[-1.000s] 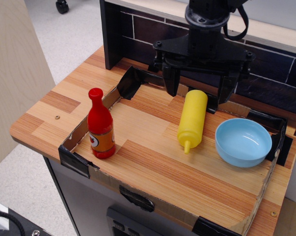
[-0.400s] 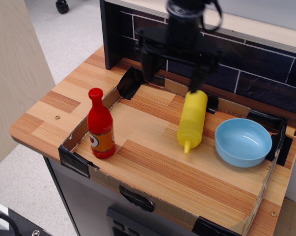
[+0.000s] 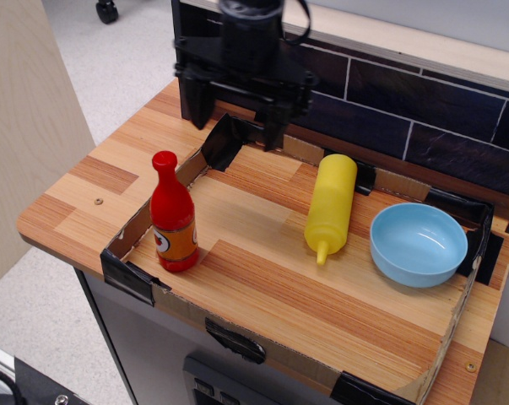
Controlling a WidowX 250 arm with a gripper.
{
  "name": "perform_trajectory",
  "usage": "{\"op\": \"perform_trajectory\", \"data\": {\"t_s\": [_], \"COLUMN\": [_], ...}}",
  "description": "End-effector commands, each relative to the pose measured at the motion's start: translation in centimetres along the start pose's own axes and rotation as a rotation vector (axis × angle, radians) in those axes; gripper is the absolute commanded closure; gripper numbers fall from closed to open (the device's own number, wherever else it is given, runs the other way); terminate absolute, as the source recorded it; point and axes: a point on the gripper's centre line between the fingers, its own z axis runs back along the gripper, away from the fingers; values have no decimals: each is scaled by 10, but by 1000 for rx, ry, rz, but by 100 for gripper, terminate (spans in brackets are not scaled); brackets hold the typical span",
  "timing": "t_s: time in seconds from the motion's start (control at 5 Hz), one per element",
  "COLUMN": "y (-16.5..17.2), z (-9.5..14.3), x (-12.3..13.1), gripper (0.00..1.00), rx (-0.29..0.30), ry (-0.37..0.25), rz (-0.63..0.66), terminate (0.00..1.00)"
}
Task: Topple hot sauce bottle
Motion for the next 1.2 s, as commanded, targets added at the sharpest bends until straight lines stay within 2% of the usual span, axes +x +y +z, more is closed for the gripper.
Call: {"op": "perform_trajectory", "data": {"t_s": [0.0,0.2,0.4,0.6,0.8,1.0], "y": [35,44,46,40,37,35], "z": [19,21,17,14,14,8], "x": [-6,-14,-26,-41,-48,-56], "gripper": [0,0,0,0,0,0], "rx": [4,-6,-18,-22,-9,11], "ry": [-50,-51,-18,52,80,83], "rz": [-59,-97,-148,-184,-196,-203], "terminate": [0,0,0,0,0,0]}}
